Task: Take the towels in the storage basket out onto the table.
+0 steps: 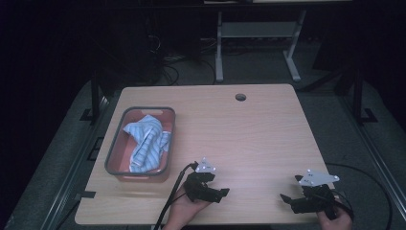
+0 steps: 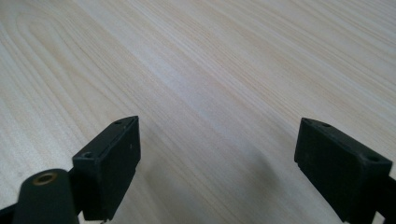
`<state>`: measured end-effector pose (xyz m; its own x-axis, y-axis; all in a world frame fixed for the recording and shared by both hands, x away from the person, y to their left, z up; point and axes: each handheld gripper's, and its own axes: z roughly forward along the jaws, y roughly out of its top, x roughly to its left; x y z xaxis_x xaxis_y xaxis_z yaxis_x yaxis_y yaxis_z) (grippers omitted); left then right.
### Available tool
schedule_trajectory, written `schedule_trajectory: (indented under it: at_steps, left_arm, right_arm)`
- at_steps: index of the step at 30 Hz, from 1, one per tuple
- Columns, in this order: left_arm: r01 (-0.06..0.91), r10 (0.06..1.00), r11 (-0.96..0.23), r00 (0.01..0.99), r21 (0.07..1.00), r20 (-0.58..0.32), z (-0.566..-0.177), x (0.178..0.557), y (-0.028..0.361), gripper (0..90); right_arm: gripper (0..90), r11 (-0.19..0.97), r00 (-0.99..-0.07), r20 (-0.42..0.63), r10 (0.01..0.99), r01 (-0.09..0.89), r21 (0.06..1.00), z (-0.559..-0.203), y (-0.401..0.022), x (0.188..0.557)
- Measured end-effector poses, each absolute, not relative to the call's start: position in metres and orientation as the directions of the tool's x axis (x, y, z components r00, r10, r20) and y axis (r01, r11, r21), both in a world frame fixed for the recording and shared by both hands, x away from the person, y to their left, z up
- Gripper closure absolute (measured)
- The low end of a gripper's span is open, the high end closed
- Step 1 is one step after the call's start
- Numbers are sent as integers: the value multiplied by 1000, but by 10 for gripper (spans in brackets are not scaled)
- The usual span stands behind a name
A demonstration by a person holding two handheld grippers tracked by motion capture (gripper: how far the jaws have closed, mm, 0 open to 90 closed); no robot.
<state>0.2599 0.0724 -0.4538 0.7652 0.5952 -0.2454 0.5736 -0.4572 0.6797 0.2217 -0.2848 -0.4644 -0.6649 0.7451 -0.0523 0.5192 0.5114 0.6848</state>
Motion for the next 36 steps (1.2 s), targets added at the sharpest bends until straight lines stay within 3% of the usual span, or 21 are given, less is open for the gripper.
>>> schedule_trajectory:
  at_steps: [17, 36]
  left_arm:
    - [570, 583, -449, 771, 688, -258, -448, 262, 69, 260]
    - [562, 576, -453, 777, 692, -254, -406, 283, 69, 230]
  right_arm:
    - [138, 510, -665, -52, 745, 518, 687, -464, -285, 222]
    - [139, 511, -667, -55, 743, 513, 690, -461, -282, 221]
